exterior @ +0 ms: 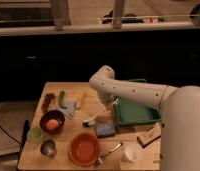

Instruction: Wipe table surface with brush

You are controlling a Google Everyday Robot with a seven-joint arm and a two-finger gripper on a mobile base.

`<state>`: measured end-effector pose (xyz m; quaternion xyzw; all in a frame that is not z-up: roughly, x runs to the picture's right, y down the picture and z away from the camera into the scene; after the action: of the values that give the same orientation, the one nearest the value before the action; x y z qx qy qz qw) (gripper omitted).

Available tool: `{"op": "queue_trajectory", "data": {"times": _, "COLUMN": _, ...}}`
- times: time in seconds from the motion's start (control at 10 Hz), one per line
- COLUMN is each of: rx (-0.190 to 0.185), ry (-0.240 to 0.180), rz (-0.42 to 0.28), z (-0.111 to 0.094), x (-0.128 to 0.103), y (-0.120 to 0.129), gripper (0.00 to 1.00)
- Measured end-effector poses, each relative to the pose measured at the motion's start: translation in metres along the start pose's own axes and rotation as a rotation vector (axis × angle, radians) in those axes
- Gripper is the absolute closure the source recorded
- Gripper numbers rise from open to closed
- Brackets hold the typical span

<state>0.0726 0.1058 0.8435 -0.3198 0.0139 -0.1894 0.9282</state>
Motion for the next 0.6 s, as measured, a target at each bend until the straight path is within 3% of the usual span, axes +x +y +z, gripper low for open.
{"op": "queue_trajectory", "data": {"times": 0.3, "rx": 0.034, "ry": 0.039, "rz": 0.045, "z": -0.012, "x": 0.017, "y": -0.014, "gripper": 1.00}}
{"op": "queue_trajectory", "data": {"times": 0.6, "rx": 0.068, "ry": 0.049, "rz": 0.055, "z": -0.019, "x": 0.023, "y": -0.032, "gripper": 1.00}}
